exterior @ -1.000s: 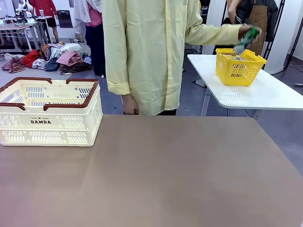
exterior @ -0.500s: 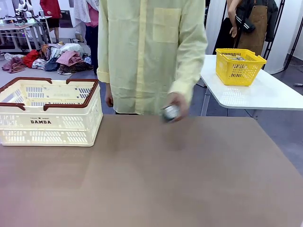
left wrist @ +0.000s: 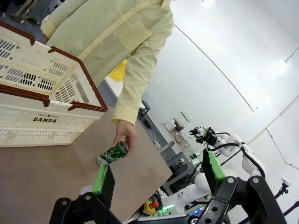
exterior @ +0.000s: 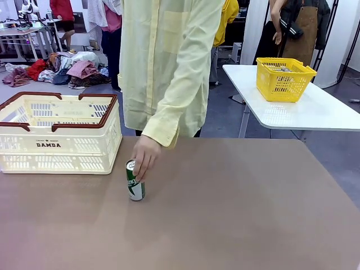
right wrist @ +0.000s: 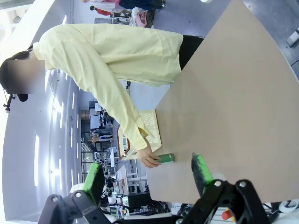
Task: Place the drinks into the Shopping basket.
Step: Pick up one drink and place it into the Shopping basket.
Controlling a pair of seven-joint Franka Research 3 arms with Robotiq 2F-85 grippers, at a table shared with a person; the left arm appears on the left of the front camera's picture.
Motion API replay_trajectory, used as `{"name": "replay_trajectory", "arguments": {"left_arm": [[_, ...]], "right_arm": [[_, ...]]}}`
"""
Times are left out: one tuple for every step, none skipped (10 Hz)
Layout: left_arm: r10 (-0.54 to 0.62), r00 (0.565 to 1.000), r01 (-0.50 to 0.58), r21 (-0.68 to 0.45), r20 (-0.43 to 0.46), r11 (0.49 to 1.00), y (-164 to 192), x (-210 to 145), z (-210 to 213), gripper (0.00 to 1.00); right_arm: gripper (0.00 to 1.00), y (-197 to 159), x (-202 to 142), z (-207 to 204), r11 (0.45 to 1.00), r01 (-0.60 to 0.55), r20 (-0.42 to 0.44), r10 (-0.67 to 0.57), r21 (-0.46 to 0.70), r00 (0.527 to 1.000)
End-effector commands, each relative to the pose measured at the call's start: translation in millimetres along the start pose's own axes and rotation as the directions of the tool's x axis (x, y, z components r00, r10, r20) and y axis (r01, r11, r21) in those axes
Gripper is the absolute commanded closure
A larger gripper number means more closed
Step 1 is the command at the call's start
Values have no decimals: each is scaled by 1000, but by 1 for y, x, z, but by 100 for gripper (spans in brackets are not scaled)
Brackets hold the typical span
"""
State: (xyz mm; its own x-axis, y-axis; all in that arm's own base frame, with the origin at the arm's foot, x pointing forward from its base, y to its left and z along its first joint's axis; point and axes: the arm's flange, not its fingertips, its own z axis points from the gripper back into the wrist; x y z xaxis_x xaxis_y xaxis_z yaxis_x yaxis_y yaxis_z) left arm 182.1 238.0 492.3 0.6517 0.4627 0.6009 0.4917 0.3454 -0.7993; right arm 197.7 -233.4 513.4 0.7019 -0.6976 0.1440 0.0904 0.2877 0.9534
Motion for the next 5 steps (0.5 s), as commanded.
{"name": "replay_trajectory", "arguments": {"left_arm": [[-22,1000,22,-17,11,1000,-1,2,1,0],[-22,1000,22,-17,11,1000,-1,2,1,0],[-22,1000,22,-17,11,1000,-1,2,1,0],[-22,1000,22,-17,11,1000,-1,2,1,0],[-22,1000,22,-17,11,1000,-1,2,1,0]], "right_arm": [[0,1,2,1,999,-25,6,25,24,1000],[0,1,2,1,999,-25,6,25,24,1000],[0,1,2,1,999,-25,6,25,24,1000],[0,1,2,1,999,-25,6,25,24,1000],[0,1,2,1,999,-25,6,25,24,1000]]}}
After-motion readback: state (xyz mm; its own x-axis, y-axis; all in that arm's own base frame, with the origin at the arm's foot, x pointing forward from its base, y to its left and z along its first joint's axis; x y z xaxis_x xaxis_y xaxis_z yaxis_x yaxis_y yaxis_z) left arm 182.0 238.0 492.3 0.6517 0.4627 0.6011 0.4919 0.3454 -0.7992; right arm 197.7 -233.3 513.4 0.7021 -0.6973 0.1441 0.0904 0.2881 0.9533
